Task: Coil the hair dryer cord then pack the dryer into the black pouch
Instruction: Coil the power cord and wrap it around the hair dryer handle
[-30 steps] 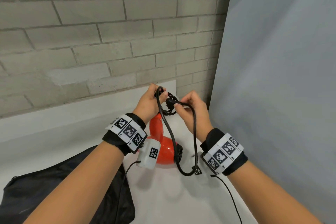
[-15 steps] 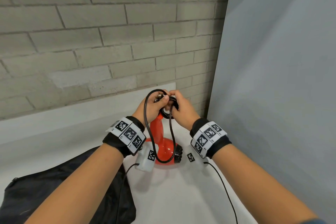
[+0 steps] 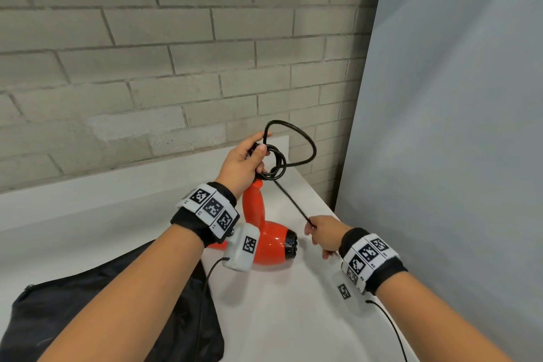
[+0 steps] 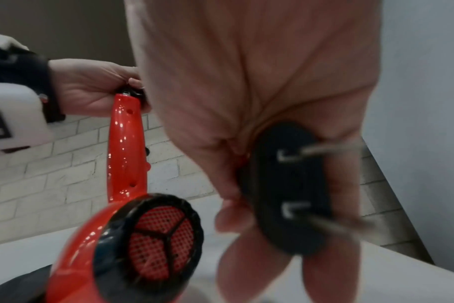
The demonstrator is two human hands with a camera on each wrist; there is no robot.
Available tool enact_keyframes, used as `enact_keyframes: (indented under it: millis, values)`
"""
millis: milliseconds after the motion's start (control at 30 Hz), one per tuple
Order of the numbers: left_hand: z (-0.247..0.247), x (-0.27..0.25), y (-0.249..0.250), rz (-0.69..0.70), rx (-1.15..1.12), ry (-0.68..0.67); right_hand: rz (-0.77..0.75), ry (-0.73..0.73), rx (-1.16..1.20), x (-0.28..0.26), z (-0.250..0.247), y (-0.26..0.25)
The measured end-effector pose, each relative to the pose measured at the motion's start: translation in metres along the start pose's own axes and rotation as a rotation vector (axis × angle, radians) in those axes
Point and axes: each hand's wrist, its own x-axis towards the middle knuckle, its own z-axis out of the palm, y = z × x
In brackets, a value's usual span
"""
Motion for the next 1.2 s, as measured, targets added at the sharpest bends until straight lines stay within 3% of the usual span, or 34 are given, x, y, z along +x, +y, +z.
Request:
enact_keyframes:
  millis: [200,400,600,667,800,1000,1100,1200]
  values:
    - [-0.003,0.01,0.0,0.017,-0.021,0.068,-0.068,-0.007,-0.013,-0.01,0.009,0.0]
    - [-0.003,0.014,-0.003,0.027,-0.019,0.031,-0.069,-0.028,0.03,-0.01,0.017,-0.003]
    - [0.003,0.018,-0.006,0.028,-0.034,-0.079,0.025,-0.146,-0.319,-0.009,0.016,-0.009]
    - [0.005,0.018,-0.007,0.032,-0.035,-0.113,-0.024,-0.049,-0.215,-0.009,0.006,-0.017]
    - [0.008,0.019,-0.009,0.028,-0.045,-0.16,-0.253,0.327,0.209,0.0,-0.017,-0.043]
    - [0.013,0.019,-0.009,0.011,-0.041,-0.187,-0.37,0.419,0.375,0.011,-0.014,-0.065]
    - [0.01,0.022,-0.01,-0.017,-0.077,-0.13,-0.31,0.464,0.322,0.008,-0.004,-0.055]
    - [0.001,0.027,-0.012,-0.05,-0.153,-0.08,-0.14,0.331,0.06,0.006,0.01,-0.036]
